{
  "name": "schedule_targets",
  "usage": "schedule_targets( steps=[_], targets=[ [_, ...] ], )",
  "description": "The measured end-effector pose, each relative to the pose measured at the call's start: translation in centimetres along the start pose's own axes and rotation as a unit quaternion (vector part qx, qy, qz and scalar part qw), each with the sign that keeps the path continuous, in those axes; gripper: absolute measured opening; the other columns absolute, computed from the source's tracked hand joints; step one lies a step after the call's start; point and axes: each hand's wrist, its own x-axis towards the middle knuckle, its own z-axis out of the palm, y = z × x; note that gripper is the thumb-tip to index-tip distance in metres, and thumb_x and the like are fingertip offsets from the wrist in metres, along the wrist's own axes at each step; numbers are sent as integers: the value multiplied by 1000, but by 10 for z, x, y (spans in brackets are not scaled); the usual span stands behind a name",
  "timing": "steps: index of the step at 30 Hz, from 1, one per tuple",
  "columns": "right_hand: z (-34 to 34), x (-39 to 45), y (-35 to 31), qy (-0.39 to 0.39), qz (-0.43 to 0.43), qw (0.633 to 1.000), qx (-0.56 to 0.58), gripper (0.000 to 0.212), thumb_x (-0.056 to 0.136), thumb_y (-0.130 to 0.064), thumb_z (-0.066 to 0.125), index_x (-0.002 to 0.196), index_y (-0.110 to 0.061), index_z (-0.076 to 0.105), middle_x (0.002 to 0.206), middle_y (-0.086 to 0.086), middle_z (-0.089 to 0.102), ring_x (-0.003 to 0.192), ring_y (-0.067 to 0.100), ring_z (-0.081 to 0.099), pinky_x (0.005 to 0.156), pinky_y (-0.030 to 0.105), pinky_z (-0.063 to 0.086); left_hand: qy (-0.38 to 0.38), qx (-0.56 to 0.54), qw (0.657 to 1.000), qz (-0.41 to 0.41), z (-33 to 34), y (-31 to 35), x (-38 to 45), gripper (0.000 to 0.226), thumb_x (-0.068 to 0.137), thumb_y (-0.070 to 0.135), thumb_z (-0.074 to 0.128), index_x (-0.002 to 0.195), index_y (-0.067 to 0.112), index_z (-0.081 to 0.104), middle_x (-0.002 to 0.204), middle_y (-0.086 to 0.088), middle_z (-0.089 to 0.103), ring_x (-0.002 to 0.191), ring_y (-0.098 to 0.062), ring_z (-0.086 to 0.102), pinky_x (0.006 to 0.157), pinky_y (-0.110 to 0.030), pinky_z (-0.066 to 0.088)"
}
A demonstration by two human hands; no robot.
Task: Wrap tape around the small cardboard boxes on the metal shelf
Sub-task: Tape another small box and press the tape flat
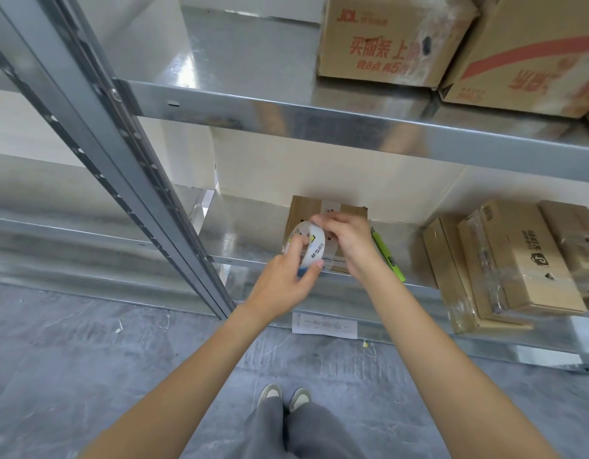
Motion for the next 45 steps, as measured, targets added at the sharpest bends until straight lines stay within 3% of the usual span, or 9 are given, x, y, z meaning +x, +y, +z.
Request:
schedule_targets(
  steps=[4,10,14,17,21,28,32,38,45],
  targets=[
    [-11,-3,-12,-1,-29,999,-20,3,81,-9,72,79,-8,75,80,5,72,78,14,63,79,27,45,26,-71,997,-3,7,7,1,20,98,40,46,104,21,43,55,0,63,57,-18,62,65,-33,51],
    [-29,-4,-32,-34,-86,995,-32,3,76,-17,76,74,-17,77,88,6,75,89,16,67,91,30,48,7,-179,976,-122,7,1,9,31,101,37,50,101,6,54,51,-5,62,51,-24,65,65,-31,51],
    [-30,-1,-28,37,-63,997,-12,6,77,-11,76,72,-15,75,84,8,72,85,16,64,84,29,49,-7,-142,986,-84,5,8,1,36,95,47,53,78,15,55,52,-2,65,61,-26,70,70,-35,51],
    [-33,5,-28,53,-53,997,-19,7,77,-10,76,73,-16,75,77,2,72,77,13,63,84,29,50,-37,-77,996,-38,3,8,-13,28,96,44,51,88,17,55,72,5,73,64,-10,70,63,-25,49],
    [-29,9,-24,48,-52,995,-64,4,78,-15,77,76,-17,75,75,-5,73,69,0,62,80,24,46,-9,40,999,-36,5,-2,-20,26,103,38,43,89,17,50,68,9,71,48,-1,51,50,-14,32],
    [-22,17,-35,-20,-105,990,-88,5,78,-14,76,77,-19,76,85,0,76,90,14,70,87,22,49,8,-110,973,-203,7,-25,-9,38,103,45,41,96,12,58,54,-7,67,59,-15,69,81,-31,50],
    [-20,35,-37,15,-100,990,-96,11,80,-12,74,75,-22,75,77,-9,74,77,1,67,77,17,48,6,-155,970,-186,5,-24,-11,65,96,59,43,75,1,61,50,-9,64,70,-17,72,80,-11,45],
    [-28,68,-37,20,-112,985,-129,5,80,-15,75,85,-15,76,90,0,73,78,-4,64,70,6,46,45,-208,967,-141,10,-19,-26,43,95,50,46,67,21,57,47,-8,60,51,-36,58,73,-50,50],
    [-19,89,-22,-11,-133,981,-140,8,82,-16,74,86,-10,77,86,-2,69,81,-3,63,70,6,44,62,-167,955,-237,18,-27,0,44,102,37,44,70,10,57,44,-7,59,49,-18,62,67,-24,52]
  ],
)
